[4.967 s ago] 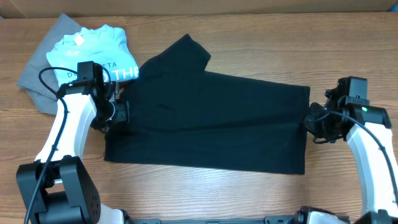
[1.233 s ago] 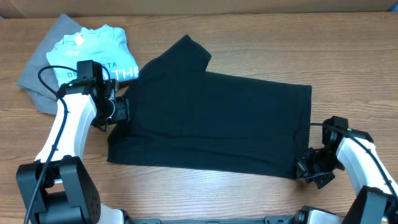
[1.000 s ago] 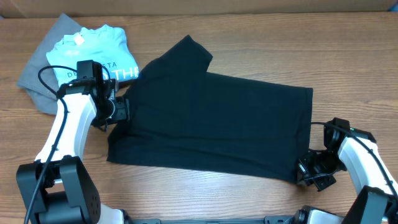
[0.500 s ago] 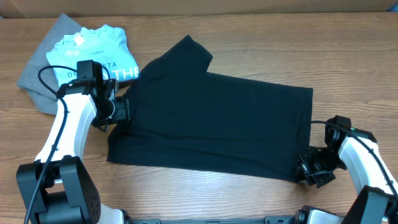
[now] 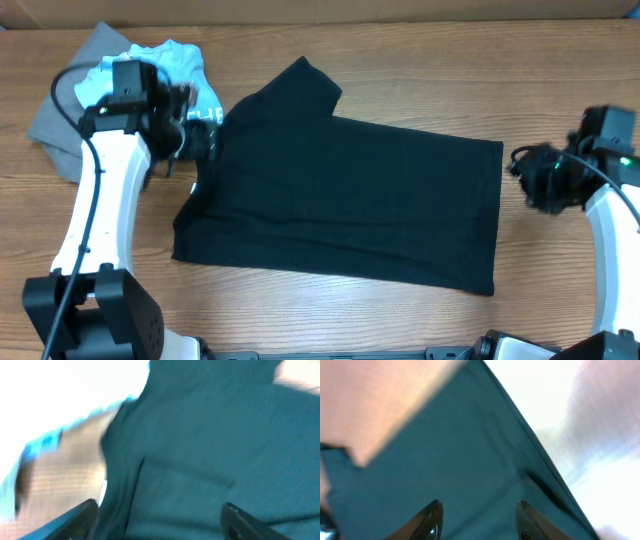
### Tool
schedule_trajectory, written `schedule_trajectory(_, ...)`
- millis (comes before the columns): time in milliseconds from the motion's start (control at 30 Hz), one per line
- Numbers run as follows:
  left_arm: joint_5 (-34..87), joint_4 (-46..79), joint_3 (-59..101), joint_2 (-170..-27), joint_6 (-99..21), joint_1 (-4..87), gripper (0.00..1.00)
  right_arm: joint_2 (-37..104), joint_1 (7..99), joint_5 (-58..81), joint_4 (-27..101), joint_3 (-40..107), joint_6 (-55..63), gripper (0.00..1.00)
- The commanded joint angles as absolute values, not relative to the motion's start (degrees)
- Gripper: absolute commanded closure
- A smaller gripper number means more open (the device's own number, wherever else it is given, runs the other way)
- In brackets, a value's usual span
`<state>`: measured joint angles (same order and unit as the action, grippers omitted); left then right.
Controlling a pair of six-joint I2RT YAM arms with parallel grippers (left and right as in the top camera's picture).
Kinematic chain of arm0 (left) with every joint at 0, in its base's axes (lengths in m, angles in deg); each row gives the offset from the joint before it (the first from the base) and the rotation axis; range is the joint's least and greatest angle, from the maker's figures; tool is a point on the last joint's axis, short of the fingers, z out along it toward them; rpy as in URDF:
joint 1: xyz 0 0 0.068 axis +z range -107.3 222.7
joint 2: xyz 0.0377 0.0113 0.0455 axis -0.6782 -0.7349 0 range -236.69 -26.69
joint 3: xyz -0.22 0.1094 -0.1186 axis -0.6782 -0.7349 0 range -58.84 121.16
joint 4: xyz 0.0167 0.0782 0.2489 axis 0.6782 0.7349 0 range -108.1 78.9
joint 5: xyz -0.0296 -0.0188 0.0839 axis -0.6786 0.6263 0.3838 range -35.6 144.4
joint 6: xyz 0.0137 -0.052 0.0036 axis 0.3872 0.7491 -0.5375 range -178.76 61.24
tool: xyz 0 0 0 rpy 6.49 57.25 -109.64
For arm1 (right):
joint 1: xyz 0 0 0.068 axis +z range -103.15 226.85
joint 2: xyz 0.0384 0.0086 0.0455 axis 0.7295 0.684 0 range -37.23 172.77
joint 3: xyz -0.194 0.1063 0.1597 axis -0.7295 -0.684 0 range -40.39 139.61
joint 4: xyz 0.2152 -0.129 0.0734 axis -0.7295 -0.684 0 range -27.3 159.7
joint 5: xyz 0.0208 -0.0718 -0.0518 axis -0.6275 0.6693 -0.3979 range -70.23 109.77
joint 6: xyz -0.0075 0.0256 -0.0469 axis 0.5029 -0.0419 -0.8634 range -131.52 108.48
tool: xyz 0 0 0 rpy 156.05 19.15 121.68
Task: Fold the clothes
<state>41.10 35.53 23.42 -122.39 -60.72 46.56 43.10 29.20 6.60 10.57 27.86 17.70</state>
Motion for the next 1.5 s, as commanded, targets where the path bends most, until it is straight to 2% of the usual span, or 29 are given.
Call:
schedule_trajectory(0,39.3,32.6,26.1,-122.0,-62.6,42.3,0.15,42.3,28.9,4.1,14.1,30.1,15.0,0.51)
schedule_trajectory(167,40.0,28.4,26.3,-127.9,-62.7,38.6,0.14,46.6,28.9,3.8,17.8,30.1,15.0,0.51)
schedule_trajectory(300,42.7,31.2,26.3,-133.1,-60.2,38.2,0.30,52.2,28.9,3.8,15.9,30.1,13.9,0.51)
schedule_trajectory(433,48.2,39.9,26.0,-135.8,-53.6,38.3,0.47,56.6,28.8,4.0,13.6,30.1,13.3,0.51)
schedule_trajectory(567,54.6,47.1,24.8,-135.8,-48.7,38.3,0.55,59.1,28.8,4.0,12.4,30.1,13.3,0.51)
schedule_trajectory(700,58.2,52.6,24.0,-135.7,-47.6,38.3,0.55,59.7,28.8,4.0,12.3,30.1,13.3,0.51)
schedule_trajectory(833,59.4,49.2,18.0,-135.7,-46.8,39.4,0.55,59.6,28.8,4.0,12.2,30.1,13.3,0.55)
schedule_trajectory(933,58.5,41.5,9.4,-135.7,-44.0,40.6,0.65,59.6,28.8,4.0,11.9,30.1,13.3,0.55)
schedule_trajectory(1067,56.0,38.0,2.1,-135.7,-40.5,41.2,0.84,59.6,28.8,4.0,11.7,30.1,12.4,0.55)
schedule_trajectory(1167,54.2,37.1,-3.2,-135.7,-38.9,41.2,0.94,59.6,28.8,4.0,11.8,30.1,12.4,0.55)
schedule_trajectory(1333,52.6,36.4,-9.9,-135.4,-37.9,41.2,0.95,59.6,28.8,4.0,13.3,30.1,12.4,0.54)
schedule_trajectory(1467,50.9,37.4,-9.3,-131.9,-38.2,41.1,0.94,59.7,28.8,4.0,18.5,30.1,12.0,0.48)
